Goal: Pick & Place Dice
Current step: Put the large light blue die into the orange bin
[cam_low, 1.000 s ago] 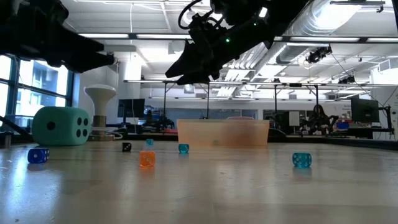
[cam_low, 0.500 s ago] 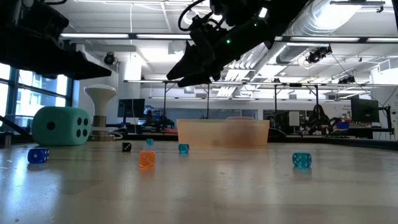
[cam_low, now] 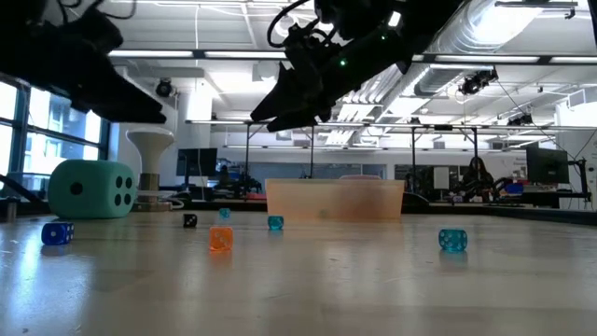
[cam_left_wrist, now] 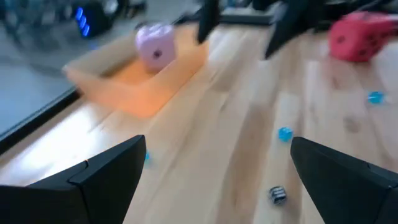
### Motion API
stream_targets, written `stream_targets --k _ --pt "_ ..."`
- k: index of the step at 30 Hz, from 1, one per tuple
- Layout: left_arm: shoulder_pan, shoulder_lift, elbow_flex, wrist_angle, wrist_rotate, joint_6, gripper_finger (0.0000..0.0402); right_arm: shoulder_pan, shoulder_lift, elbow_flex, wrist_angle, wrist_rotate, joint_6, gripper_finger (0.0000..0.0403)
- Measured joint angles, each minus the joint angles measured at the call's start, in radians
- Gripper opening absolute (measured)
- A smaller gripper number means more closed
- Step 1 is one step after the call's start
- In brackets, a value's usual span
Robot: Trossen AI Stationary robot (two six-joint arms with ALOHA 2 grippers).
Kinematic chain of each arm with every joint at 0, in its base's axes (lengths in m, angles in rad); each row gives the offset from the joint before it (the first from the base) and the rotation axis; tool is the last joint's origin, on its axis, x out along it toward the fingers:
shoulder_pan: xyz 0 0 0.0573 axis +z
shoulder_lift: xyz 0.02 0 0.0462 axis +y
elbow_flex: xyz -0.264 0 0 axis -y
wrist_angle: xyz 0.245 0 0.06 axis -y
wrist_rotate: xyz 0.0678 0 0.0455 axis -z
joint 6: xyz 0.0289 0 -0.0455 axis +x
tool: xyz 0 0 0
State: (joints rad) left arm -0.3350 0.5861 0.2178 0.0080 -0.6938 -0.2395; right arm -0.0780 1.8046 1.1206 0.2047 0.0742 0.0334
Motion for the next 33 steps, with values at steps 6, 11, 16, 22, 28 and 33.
stream_targets --k 6,11,16,22,28,33 --pt "0.15 0.022 0.22 -0.439 0.323 -0.1 0.0389 0.0 0.0 0.0 0.0 0.0 0.0 0.0353" --pt "0.28 0.044 0.357 -0.71 0.406 -0.255 0.0389 0.0 0.0 0.0 0.001 0.0 0.0 0.0353" --pt "0.377 0.053 0.417 -0.863 0.436 -0.283 0.0389 0.0 0.0 0.0 0.001 0.0 -0.001 0.0353" --pt "0.566 0.149 0.444 -0.911 0.566 -0.211 0.0389 0.0 0.0 0.0 0.005 0.0 -0.001 0.0353" --pt "0.699 0.276 0.486 -0.927 0.721 -0.104 0.0389 0.0 0.001 0.0 0.009 0.0 0.005 0.0353" --pt "0.735 0.343 0.546 -0.956 0.719 -0.043 0.0389 0.0 0.001 0.0 0.009 0.0 0.018 0.0353"
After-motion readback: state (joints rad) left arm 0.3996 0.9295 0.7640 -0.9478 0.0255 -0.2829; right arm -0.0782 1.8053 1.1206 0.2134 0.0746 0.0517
